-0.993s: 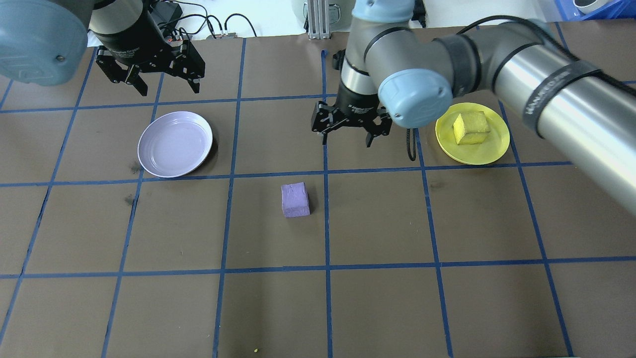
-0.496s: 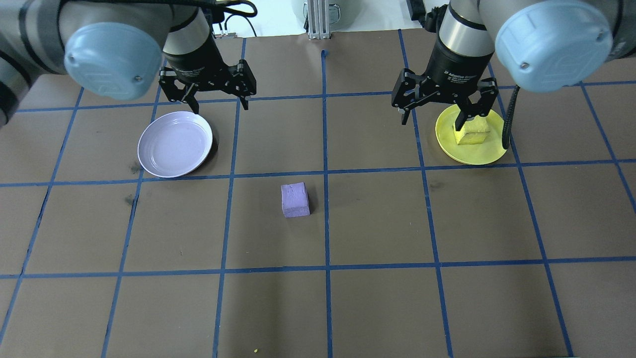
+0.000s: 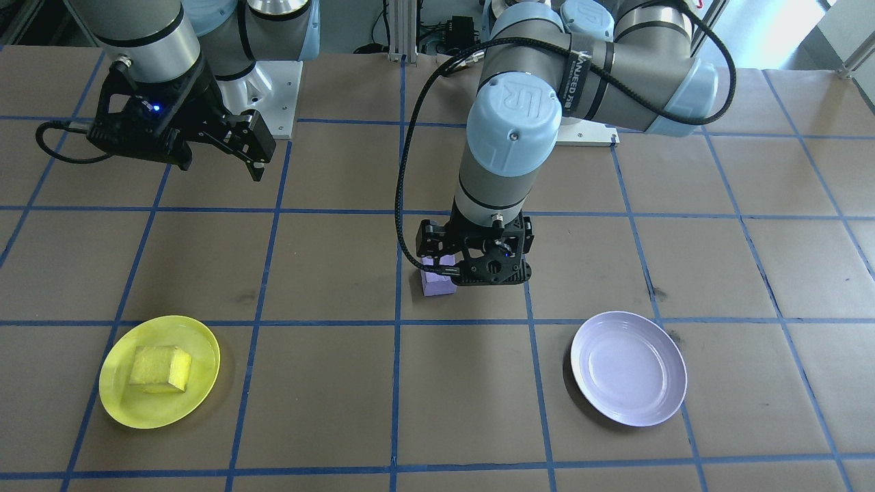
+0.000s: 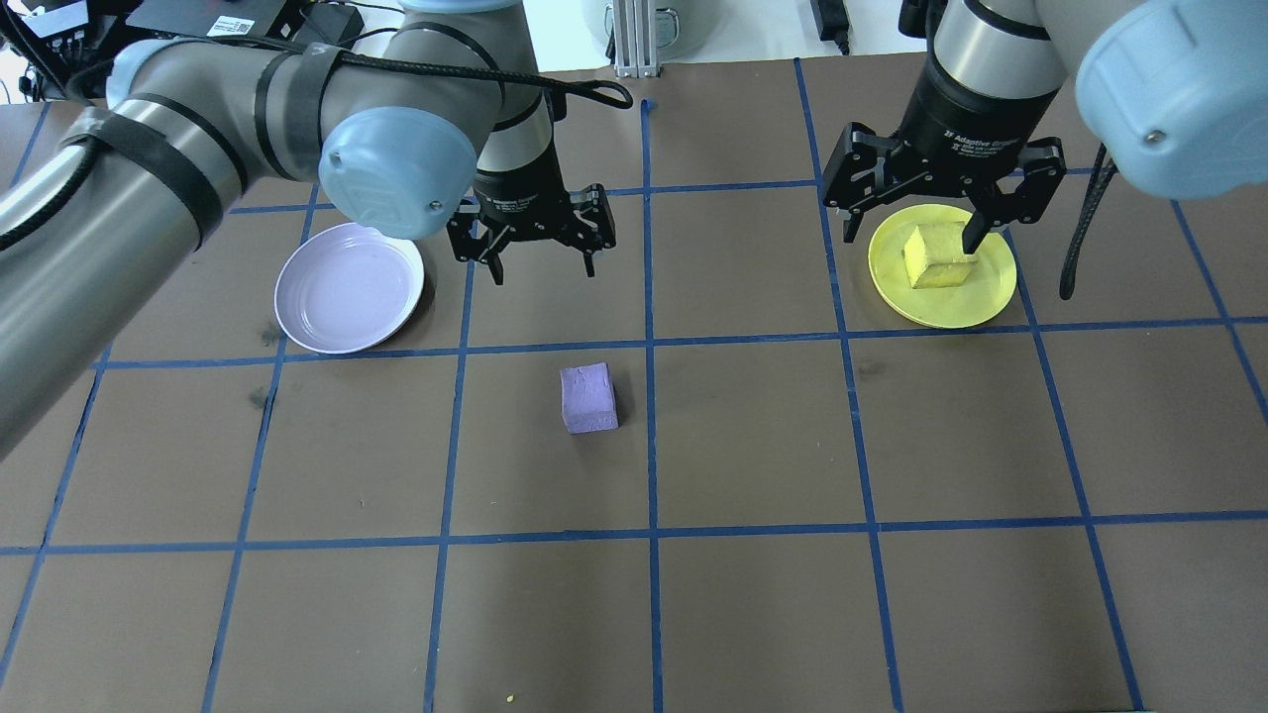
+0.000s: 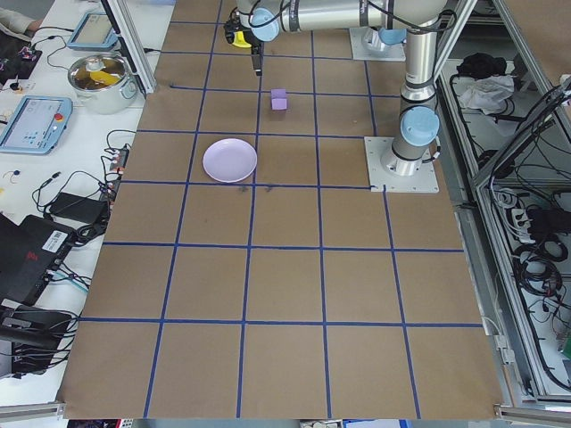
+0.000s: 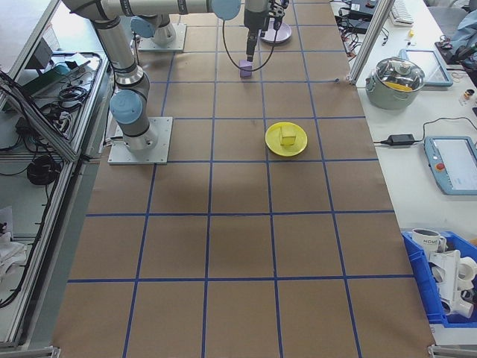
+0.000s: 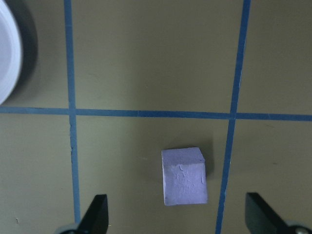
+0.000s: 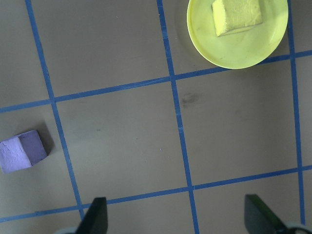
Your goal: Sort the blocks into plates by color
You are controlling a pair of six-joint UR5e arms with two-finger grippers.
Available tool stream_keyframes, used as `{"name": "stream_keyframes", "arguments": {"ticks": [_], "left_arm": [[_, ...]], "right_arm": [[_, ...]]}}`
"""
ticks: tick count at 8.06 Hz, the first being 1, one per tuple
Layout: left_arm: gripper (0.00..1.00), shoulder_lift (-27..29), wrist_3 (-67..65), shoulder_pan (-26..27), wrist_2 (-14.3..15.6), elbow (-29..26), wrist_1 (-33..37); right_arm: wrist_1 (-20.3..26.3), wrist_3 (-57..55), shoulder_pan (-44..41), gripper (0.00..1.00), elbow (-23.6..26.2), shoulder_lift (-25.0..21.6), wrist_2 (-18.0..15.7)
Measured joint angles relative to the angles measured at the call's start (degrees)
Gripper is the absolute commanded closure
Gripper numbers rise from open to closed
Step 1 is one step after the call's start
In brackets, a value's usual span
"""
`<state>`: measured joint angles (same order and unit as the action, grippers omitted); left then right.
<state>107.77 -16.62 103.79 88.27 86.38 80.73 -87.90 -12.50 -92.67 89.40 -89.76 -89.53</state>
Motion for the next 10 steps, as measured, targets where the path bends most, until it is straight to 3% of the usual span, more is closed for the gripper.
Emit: {"name": "stream_keyframes", "arguments": {"ticks": [3, 5, 10], "left_arm": [[0.0, 2.6, -3.5, 1.5, -3.5, 2.8, 0.0], [0.0, 3.3, -4.0, 1.6, -4.5, 5.6, 0.0], [0.0, 7.4, -4.0, 1.6, -5.3, 6.4, -0.7]], "right_arm": [[-0.1, 0.1, 0.0, 0.0, 0.4, -1.3, 0.1], [-0.5, 0.2, 0.0, 0.0, 0.5, -1.7, -0.2], [-0.6, 0.1, 0.0, 0.0, 0.5, -1.8, -0.3]]}}
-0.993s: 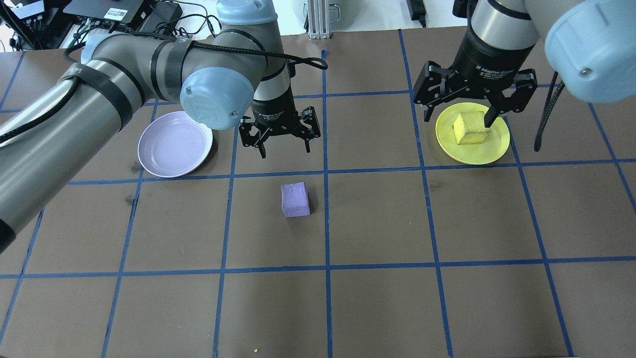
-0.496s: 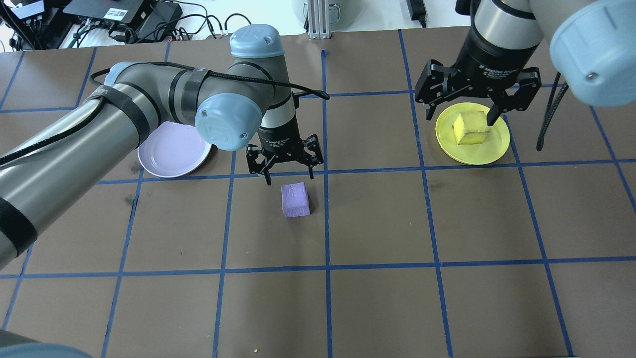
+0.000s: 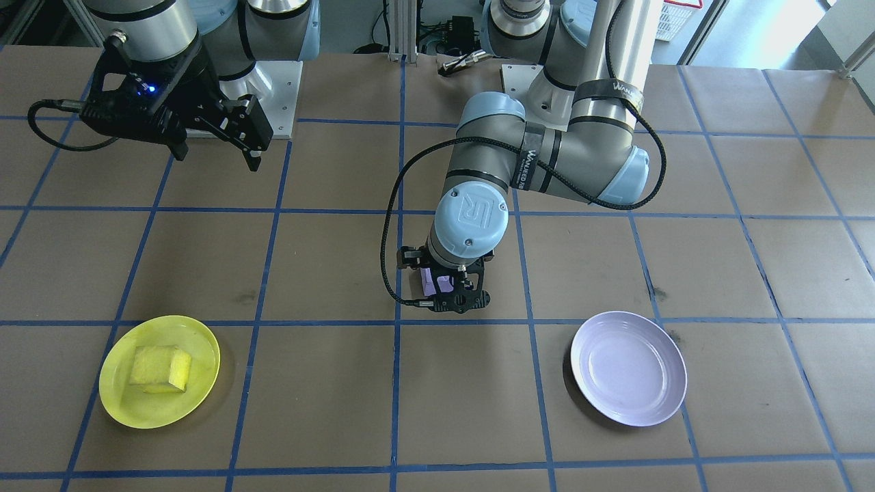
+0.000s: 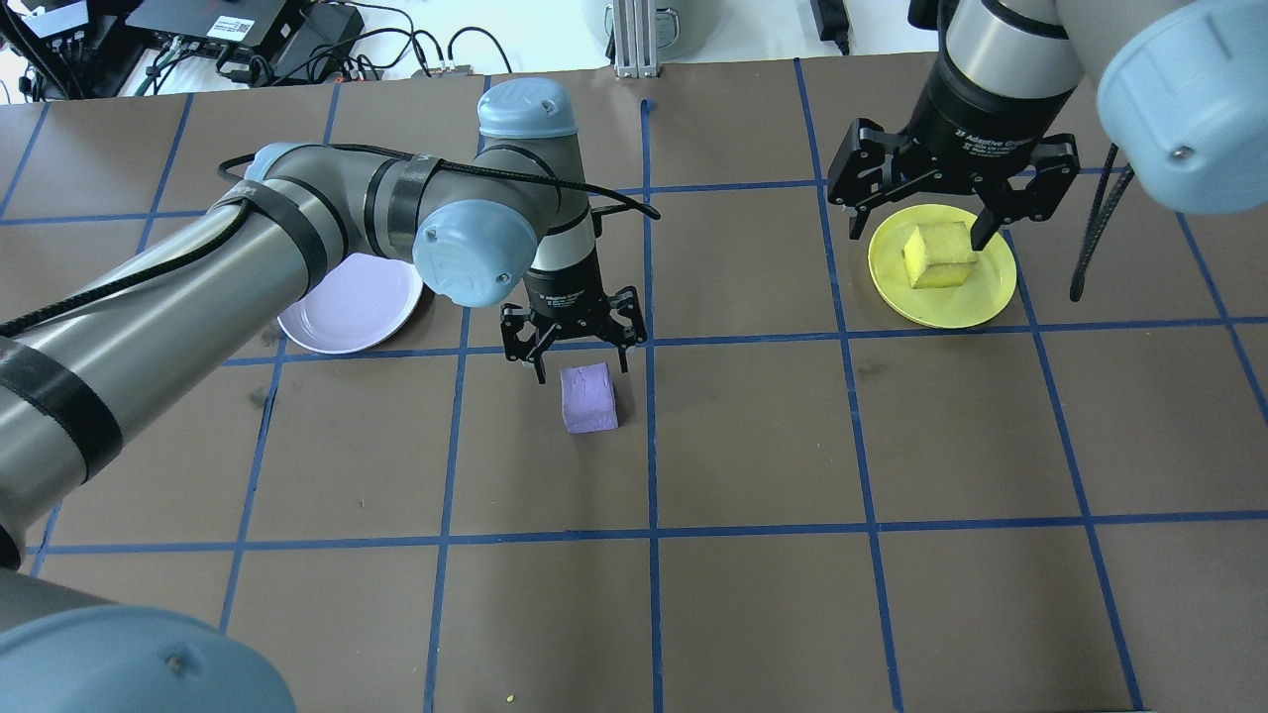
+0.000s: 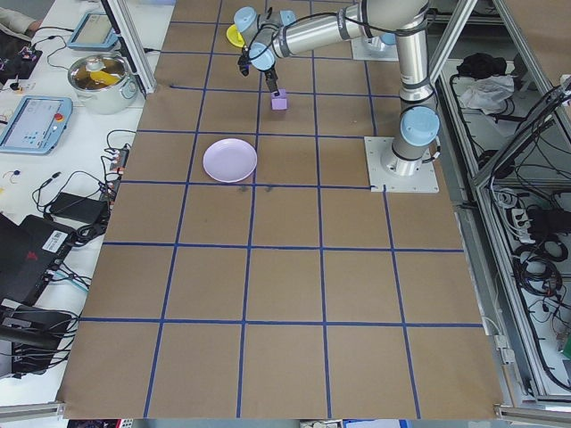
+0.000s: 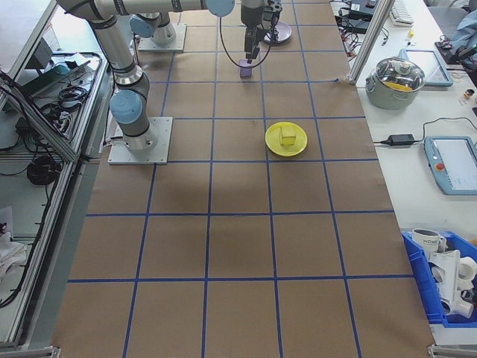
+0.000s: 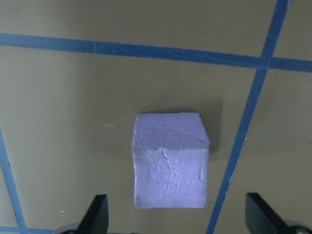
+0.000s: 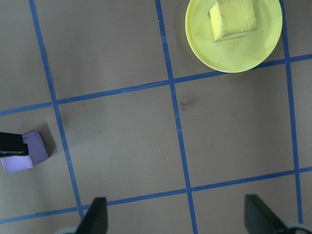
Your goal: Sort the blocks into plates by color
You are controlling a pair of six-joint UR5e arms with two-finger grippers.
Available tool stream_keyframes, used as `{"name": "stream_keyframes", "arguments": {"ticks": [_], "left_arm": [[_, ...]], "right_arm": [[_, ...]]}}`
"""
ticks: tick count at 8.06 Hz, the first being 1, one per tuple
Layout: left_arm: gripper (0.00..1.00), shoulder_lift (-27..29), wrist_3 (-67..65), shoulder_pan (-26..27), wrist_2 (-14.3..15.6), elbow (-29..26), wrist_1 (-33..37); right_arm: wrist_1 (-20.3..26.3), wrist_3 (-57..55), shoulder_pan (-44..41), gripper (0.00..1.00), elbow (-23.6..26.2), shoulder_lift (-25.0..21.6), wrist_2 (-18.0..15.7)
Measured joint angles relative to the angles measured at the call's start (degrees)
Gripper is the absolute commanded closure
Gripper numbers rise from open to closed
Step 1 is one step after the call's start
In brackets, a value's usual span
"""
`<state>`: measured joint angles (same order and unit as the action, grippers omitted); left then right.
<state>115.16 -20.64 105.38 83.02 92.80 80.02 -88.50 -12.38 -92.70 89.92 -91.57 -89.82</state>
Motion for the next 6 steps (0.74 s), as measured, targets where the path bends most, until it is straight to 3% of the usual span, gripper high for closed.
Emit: {"name": "stream_keyframes", "arguments": {"ticks": [5, 6], "left_arm": [[0.0, 3.9, 0.2, -0.1, 0.0, -0.1, -0.5], [0.34, 4.5, 0.1, -0.1, 0.0, 0.0, -0.7]], "right_arm": [[0.0, 0.0, 0.0, 0.0, 0.1, 0.0, -0.1], [0.0, 0.0, 0.0, 0.0, 0.1, 0.0, 0.0]]}}
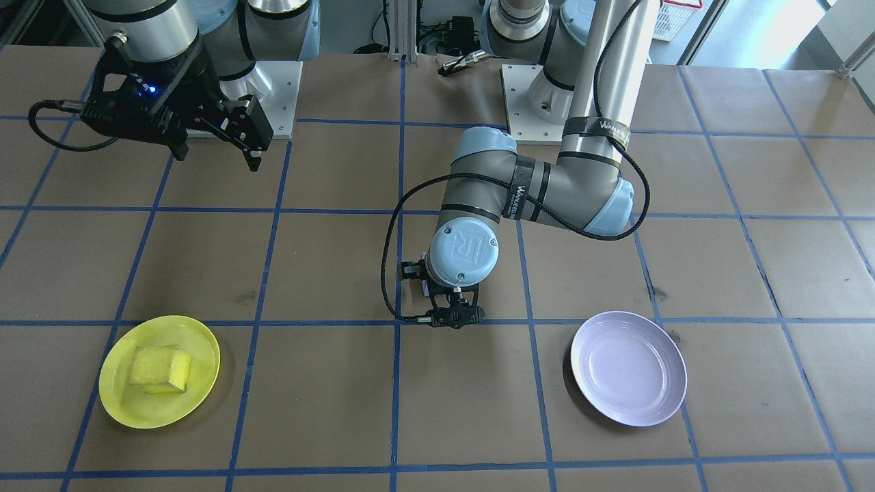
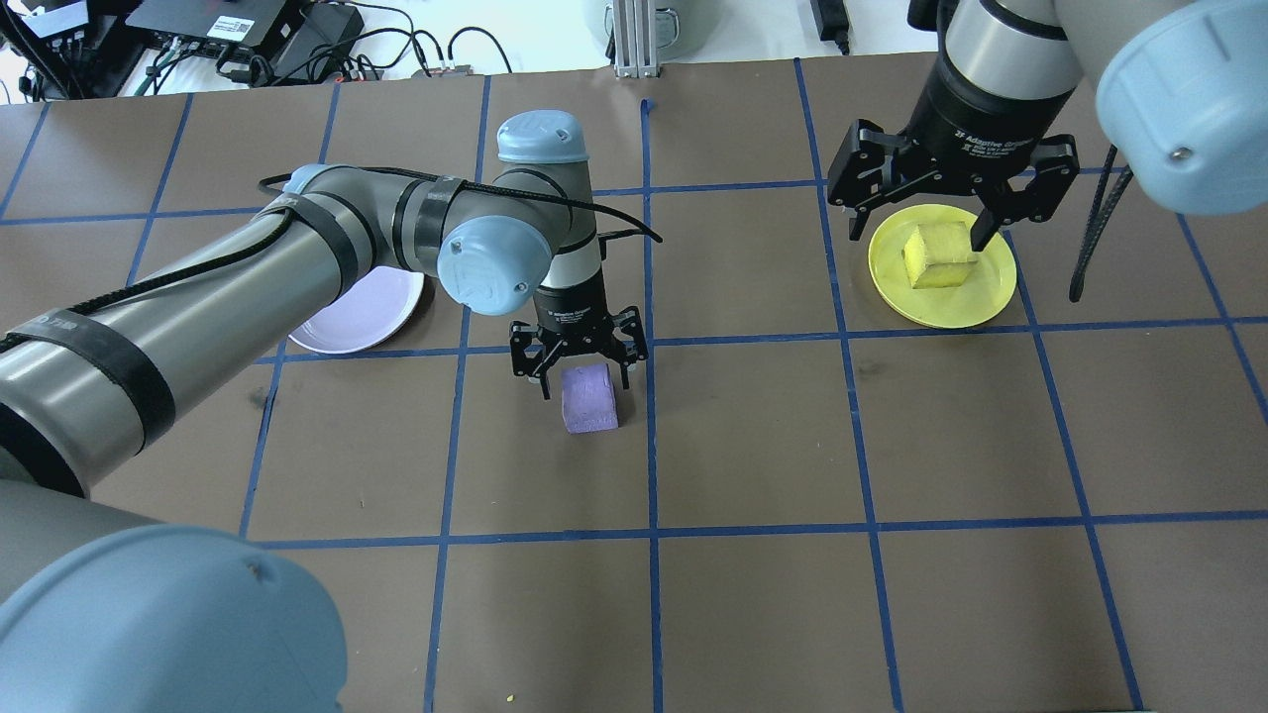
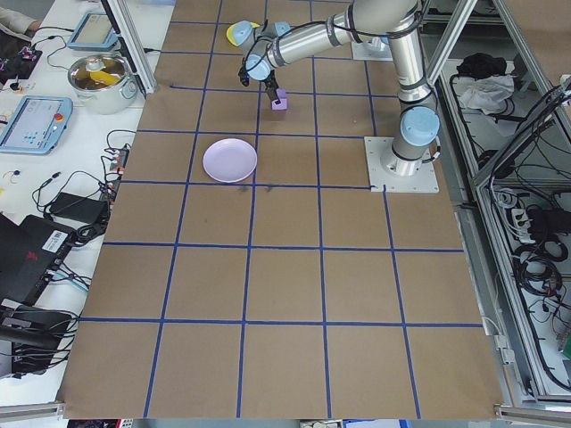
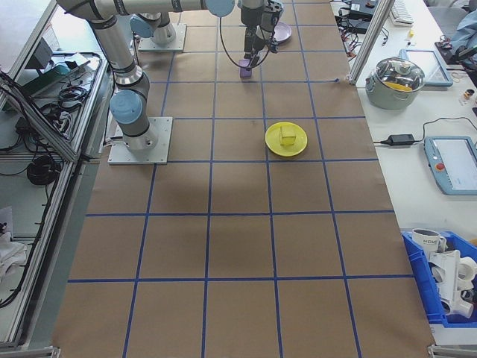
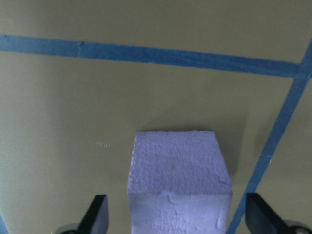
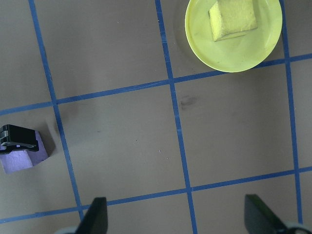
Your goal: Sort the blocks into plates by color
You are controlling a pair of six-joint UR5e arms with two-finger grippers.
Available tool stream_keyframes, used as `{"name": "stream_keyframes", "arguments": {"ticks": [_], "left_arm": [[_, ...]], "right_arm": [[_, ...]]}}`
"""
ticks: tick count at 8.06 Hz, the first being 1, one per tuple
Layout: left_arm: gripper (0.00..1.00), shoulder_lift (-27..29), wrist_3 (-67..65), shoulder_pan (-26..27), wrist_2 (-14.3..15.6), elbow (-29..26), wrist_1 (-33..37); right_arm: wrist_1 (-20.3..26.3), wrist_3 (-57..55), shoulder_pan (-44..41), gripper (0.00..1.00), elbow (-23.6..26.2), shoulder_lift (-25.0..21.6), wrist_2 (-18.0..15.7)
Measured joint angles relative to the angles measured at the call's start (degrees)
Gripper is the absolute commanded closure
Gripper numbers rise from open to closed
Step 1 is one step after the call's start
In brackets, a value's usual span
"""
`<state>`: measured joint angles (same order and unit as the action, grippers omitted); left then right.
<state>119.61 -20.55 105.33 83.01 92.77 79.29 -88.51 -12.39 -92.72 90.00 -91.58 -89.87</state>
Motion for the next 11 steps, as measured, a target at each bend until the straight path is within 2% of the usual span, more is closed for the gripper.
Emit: {"name": "stream_keyframes", "arguments": {"ticks": [1, 2, 5, 7, 9, 10, 11], "left_arm": [[0.9, 0.4, -0.1, 0.0, 0.0, 0.0, -0.8], [1.0, 0.8, -0.1, 0.0, -0.1, 0.0, -2.3], [1.0, 0.5, -0.1, 0.0, -1.5, -0.2, -4.1], [1.0, -1.6, 0.0, -0.6, -2.0, -1.0, -1.0], [1.0, -4.6, 1.8, -3.7, -1.7, -4.7, 2.5], [1.0, -5.3, 4.8, -6.3, -0.7, -7.1, 3.4], [1.0, -5.6, 9.1, -9.2, 1.9, -9.2, 3.8]], "right_arm": [[0.0, 0.0, 0.0, 0.0, 0.0, 0.0, 0.0], [0.0, 0.0, 0.0, 0.0, 0.0, 0.0, 0.0], [0.0, 0.0, 0.0, 0.0, 0.0, 0.0, 0.0], [0.0, 0.0, 0.0, 0.0, 0.0, 0.0, 0.0], [0.0, 0.0, 0.0, 0.0, 0.0, 0.0, 0.0], [0.0, 0.0, 0.0, 0.0, 0.0, 0.0, 0.0], [0.0, 0.0, 0.0, 0.0, 0.0, 0.0, 0.0]]}}
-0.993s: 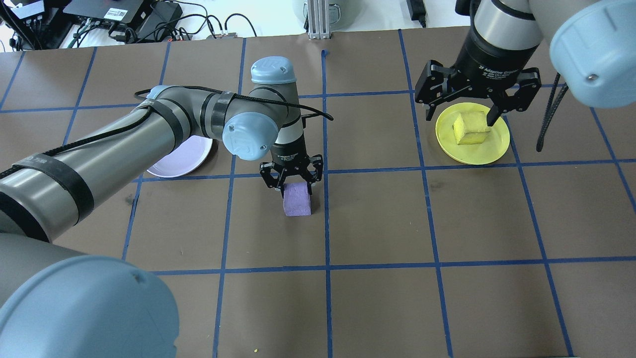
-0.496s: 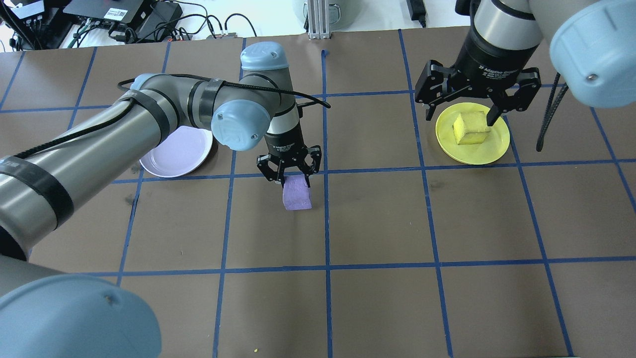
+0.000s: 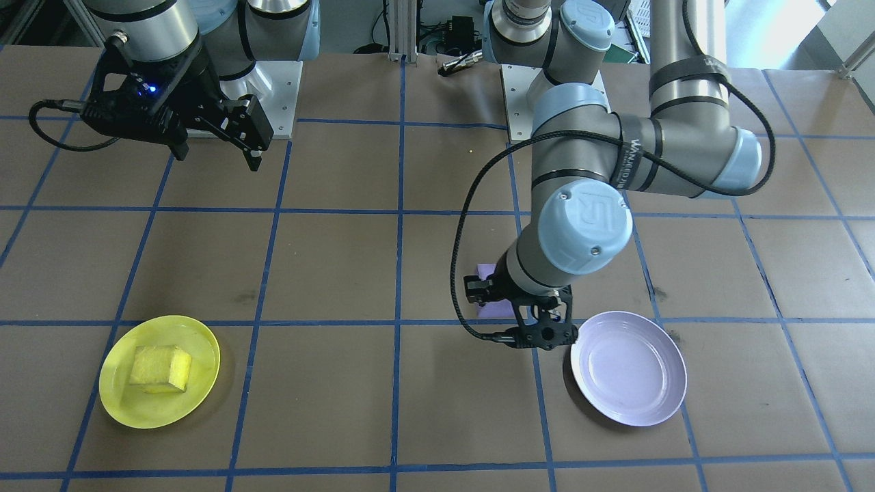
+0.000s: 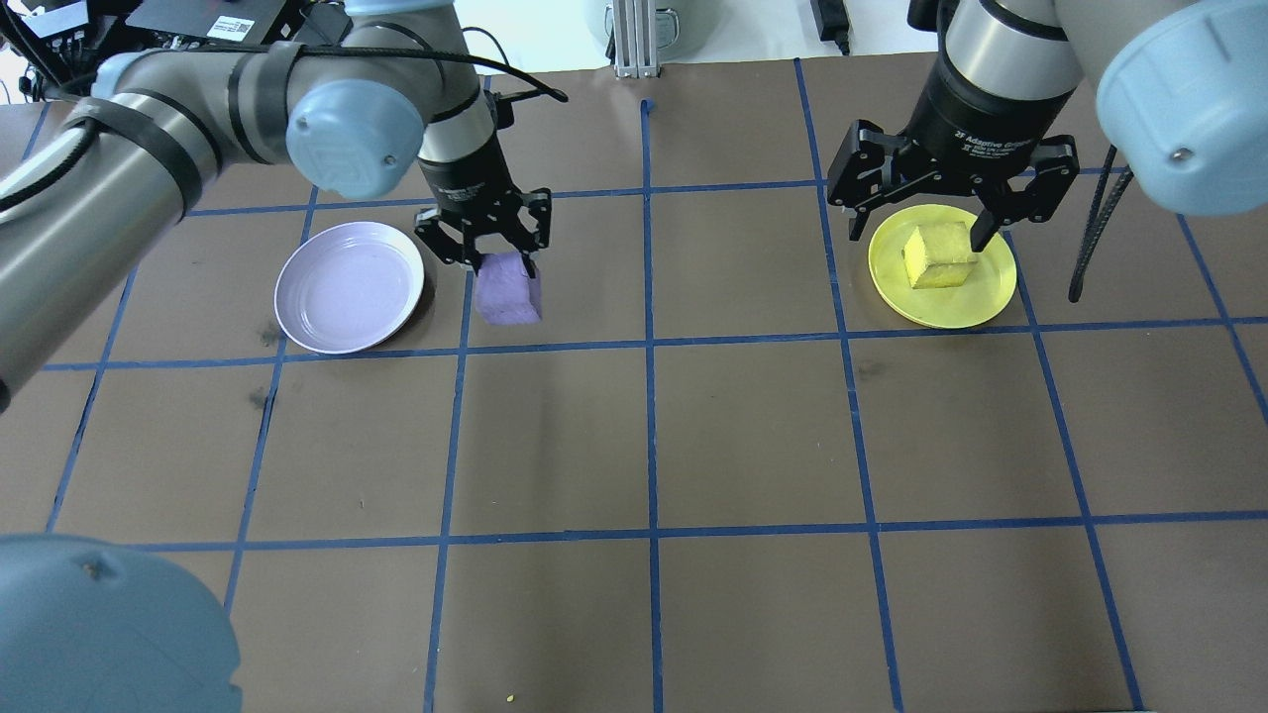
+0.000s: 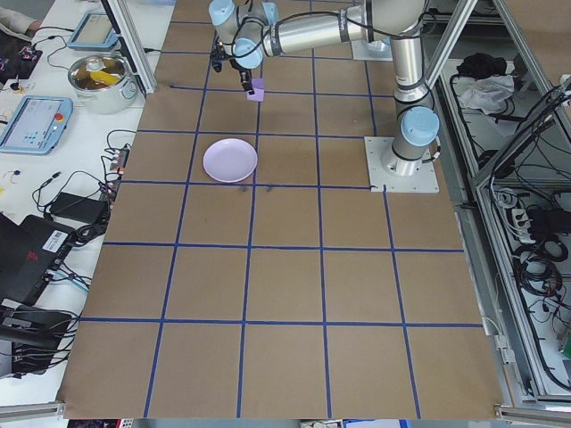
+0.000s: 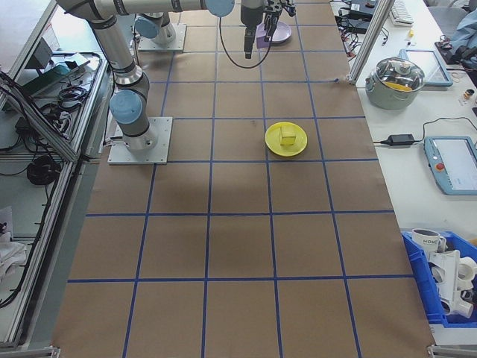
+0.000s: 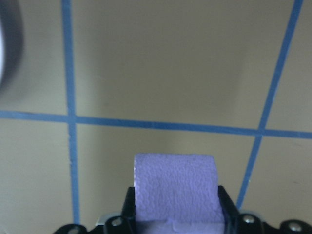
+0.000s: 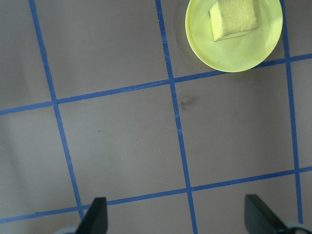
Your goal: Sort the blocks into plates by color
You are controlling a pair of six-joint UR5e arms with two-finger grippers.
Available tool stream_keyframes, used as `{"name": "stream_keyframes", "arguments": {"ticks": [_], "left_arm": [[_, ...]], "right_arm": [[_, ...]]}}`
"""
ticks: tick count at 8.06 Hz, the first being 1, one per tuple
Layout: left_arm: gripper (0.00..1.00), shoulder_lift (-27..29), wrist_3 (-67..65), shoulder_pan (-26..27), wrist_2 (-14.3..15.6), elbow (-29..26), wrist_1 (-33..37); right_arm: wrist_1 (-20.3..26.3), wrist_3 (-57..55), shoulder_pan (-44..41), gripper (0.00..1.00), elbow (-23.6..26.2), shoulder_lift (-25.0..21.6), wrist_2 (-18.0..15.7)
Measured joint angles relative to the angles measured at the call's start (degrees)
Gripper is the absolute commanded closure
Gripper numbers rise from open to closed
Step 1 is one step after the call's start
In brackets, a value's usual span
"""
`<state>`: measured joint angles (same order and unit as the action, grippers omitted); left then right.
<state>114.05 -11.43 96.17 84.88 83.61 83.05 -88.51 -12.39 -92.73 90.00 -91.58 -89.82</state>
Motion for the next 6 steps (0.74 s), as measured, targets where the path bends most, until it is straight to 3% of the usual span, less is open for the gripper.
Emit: {"name": "stream_keyframes", "arguments": {"ticks": [2, 5, 6], "left_arm": [[1.0, 0.3, 11.1, -6.7, 3.4, -2.6, -0.8], [1.0, 3.1, 25.8, -15.3, 5.5, -3.7, -6.5], [0.86, 5.0, 27.3, -16.3, 5.8, -3.7, -8.5]], "right_arm": [[0.0, 0.0, 0.0, 0.0, 0.0, 0.0, 0.0], [0.0, 0.0, 0.0, 0.0, 0.0, 0.0, 0.1], [0.0, 0.0, 0.0, 0.0, 0.0, 0.0, 0.1]]}}
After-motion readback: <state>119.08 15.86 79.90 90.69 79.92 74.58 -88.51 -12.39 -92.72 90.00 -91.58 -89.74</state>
